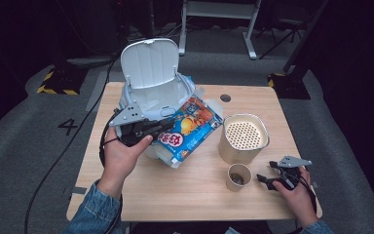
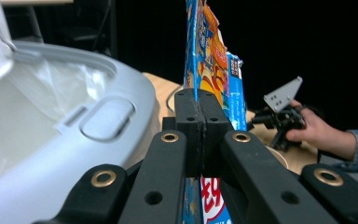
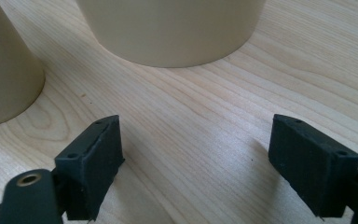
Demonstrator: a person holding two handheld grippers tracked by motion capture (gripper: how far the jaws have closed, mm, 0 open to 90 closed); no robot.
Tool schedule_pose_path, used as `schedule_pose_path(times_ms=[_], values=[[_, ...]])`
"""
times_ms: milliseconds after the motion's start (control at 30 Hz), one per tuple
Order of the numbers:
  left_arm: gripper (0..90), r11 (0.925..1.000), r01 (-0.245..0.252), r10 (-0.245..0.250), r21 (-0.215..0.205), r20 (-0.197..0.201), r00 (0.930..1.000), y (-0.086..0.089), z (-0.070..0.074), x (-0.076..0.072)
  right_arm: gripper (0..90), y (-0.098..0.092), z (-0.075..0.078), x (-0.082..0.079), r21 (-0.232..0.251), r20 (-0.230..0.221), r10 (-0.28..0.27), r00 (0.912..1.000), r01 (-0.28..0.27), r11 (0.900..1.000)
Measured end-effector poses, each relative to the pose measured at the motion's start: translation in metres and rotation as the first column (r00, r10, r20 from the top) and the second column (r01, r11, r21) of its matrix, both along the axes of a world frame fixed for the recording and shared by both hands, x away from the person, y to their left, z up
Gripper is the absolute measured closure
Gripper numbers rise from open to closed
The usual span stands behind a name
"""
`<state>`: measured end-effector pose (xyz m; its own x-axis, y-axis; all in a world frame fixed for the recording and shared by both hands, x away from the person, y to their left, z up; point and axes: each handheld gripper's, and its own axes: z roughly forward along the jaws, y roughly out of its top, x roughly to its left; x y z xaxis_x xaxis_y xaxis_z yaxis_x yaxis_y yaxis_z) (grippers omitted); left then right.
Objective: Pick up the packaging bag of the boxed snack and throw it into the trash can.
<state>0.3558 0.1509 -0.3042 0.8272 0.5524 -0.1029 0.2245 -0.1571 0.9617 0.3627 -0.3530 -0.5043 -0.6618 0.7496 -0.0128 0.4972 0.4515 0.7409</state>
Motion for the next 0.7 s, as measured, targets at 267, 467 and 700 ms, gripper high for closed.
schedule_pose_path(times_ms=[267,467,700], values=[[89.2,0.9991,-0.026,0.027,-0.033,0.027,0.9993,0.002,0.019,0.006,17.8,0.0,0.0,0.0,0.0,-0.001,0.0,1.0,0.0,1.0],[89.2,0.9973,-0.063,0.066,-0.037,0.06,0.996,0.006,0.036,0.011,17.8,0.0,0.0,0.0,0.0,0.0,0.0,1.0,0.0,1.0],[89.2,0.991,-0.104,0.112,-0.083,0.093,0.9894,0.014,0.058,0.015,17.7,0.0,0.0,0.0,0.0,-0.001,0.0,1.0,0.0,1.0]])
